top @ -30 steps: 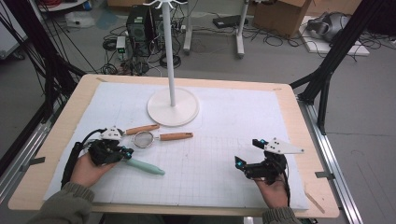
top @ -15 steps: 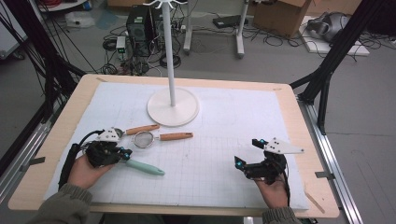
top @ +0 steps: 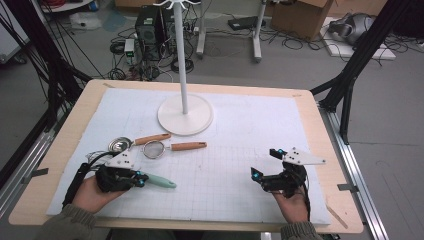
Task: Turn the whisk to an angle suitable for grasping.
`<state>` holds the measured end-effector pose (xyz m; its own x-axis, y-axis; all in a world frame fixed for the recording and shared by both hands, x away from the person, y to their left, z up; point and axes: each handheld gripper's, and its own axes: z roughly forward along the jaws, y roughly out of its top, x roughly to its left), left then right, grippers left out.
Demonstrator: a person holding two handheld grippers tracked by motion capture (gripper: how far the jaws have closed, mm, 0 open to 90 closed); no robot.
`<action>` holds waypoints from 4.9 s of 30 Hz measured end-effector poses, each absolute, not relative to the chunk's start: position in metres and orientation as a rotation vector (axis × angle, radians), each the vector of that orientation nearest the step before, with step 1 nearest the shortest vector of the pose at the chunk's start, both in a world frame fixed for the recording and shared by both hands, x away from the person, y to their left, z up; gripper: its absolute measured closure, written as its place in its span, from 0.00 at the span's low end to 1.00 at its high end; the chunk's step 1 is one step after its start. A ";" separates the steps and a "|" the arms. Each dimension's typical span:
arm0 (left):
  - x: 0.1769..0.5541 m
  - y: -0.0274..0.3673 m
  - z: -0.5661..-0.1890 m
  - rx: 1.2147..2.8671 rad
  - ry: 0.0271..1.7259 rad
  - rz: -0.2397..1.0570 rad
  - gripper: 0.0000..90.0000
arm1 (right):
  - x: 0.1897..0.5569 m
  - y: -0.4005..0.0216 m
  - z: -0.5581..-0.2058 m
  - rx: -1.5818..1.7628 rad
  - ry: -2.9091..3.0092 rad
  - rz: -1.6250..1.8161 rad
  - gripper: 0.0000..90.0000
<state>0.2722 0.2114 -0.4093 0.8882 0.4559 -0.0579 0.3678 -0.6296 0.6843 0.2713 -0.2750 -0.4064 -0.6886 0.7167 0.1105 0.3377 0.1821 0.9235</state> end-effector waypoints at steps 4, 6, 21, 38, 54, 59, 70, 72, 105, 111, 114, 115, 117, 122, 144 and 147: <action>0.271 0.201 -0.415 2.350 0.541 0.119 0.97 | 0.272 -0.275 -0.407 0.988 2.115 1.509 0.00; 0.272 0.196 -0.418 2.363 0.523 0.106 0.97 | 0.272 -0.275 -0.407 0.986 2.117 1.508 0.00; 0.290 0.180 -0.425 2.386 0.493 0.077 0.97 | 0.272 -0.277 -0.407 0.997 2.113 1.512 0.00; 0.301 0.171 -0.429 2.394 0.538 0.134 0.97 | 0.273 -0.276 -0.407 0.993 2.112 1.512 0.00; 0.300 0.175 -0.420 2.377 0.552 0.183 0.96 | 0.272 -0.276 -0.407 0.994 2.112 1.511 0.00; 0.301 0.194 -0.403 2.342 0.587 0.237 0.96 | 0.272 -0.276 -0.407 0.991 2.113 1.511 0.00; 0.318 0.227 -0.396 2.273 0.718 0.306 0.96 | 0.272 -0.276 -0.407 0.993 2.117 1.508 0.00; 0.321 0.229 -0.399 2.279 0.731 0.307 0.96 | 0.272 -0.275 -0.407 0.994 2.118 1.508 0.00; 0.305 0.222 -0.418 2.361 0.742 0.306 0.96 | 0.272 -0.276 -0.407 0.987 2.119 1.517 0.00; 0.304 0.222 -0.414 2.356 0.740 0.317 0.95 | 0.272 -0.276 -0.407 0.989 2.121 1.516 0.00; 0.303 0.223 -0.411 2.352 0.734 0.317 0.95 | 0.272 -0.275 -0.406 0.988 2.122 1.518 0.00; 0.303 0.223 -0.410 2.352 0.731 0.319 0.95 | 0.272 -0.275 -0.407 0.986 2.123 1.517 0.00; 0.303 0.223 -0.408 2.348 0.724 0.312 0.93 | 0.273 -0.275 -0.407 0.979 2.124 1.517 0.00; 0.303 0.224 -0.403 2.335 0.692 0.291 0.90 | 0.272 -0.275 -0.407 0.983 2.131 1.518 0.00; 0.305 0.224 -0.394 2.343 0.582 0.201 0.71 | 0.274 -0.274 -0.410 0.990 2.158 1.511 0.00; 0.305 0.224 -0.393 2.345 0.570 0.197 0.70 | 0.275 -0.274 -0.410 0.981 2.159 1.505 0.00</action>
